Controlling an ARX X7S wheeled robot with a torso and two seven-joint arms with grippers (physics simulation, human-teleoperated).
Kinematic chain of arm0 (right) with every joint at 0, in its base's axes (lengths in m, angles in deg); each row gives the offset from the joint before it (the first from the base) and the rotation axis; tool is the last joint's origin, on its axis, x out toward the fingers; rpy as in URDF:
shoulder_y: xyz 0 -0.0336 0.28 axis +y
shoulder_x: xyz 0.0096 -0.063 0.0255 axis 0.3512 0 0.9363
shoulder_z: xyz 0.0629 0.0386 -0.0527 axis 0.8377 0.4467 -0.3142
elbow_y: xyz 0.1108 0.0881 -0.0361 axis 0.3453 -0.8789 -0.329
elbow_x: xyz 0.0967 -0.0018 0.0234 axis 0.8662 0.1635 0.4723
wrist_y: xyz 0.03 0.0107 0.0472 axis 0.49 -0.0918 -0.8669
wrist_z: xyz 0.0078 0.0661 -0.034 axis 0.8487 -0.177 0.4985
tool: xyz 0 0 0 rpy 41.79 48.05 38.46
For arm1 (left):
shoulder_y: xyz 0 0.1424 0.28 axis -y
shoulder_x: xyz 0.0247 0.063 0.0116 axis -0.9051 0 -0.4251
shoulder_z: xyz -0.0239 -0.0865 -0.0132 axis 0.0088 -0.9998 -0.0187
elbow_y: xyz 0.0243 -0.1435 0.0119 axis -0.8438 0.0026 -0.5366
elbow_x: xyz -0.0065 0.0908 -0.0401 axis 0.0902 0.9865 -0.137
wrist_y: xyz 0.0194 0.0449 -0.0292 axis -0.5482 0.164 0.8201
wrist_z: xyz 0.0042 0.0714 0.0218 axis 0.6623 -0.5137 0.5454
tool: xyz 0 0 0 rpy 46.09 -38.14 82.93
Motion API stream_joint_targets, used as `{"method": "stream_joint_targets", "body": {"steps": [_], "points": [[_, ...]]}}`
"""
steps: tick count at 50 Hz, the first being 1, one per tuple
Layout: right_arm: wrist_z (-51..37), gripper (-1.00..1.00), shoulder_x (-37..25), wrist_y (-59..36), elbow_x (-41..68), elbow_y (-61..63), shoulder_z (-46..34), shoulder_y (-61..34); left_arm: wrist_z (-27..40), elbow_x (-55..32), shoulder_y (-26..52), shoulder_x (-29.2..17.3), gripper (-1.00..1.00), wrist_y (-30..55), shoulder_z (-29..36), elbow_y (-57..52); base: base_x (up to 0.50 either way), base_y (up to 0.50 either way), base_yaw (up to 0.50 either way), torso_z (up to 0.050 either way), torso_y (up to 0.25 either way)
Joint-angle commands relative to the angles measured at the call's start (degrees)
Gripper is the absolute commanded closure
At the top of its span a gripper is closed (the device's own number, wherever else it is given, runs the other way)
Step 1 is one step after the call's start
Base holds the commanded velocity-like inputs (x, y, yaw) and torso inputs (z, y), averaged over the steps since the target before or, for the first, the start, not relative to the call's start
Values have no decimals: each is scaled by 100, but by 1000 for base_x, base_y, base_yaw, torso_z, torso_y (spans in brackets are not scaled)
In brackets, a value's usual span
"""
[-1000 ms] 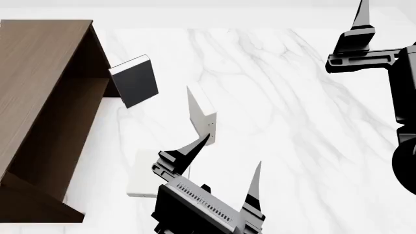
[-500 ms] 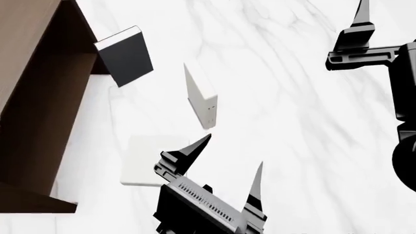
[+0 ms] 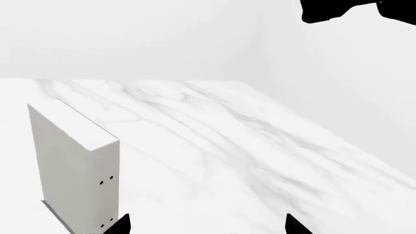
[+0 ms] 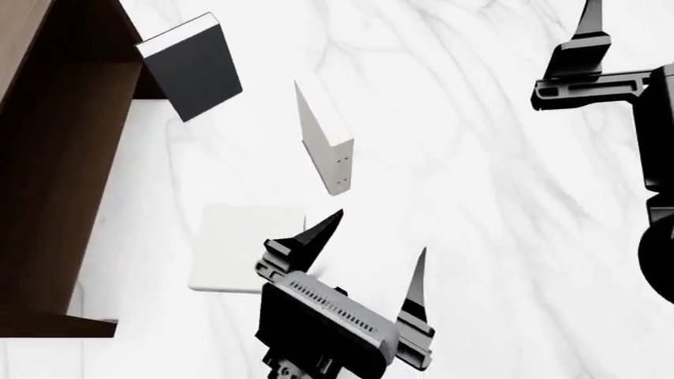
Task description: Pick up the book on the right and place it under the cabinet shelf.
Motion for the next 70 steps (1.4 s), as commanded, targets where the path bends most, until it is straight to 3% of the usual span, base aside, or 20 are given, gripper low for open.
{"method": "stream_joint_targets", "body": {"steps": [1,29,35,54,70], "points": [[-3,-100,-39,38,-40,-11,8,62,100,-169,-37,431,-100,-358,-97,505,0,0,0,0,0],[-12,-100,-94,69,-75,31,15,199,160,-279,-612,882,-100,-1501,173,1618,0,0,0,0,0],[3,-100,-114,77,-65,48,5,242,261,-164,-701,1013,-100,-2095,50,2089,0,0,0,0,0],[54,-100,-189,205,0,118,19,366,506,112,-665,1079,-100,-2902,79,3051,0,0,0,0,0],[69,-100,-187,106,32,160,74,318,474,-372,-541,1168,-100,-3324,52,3853,0,0,0,0,0]]}}
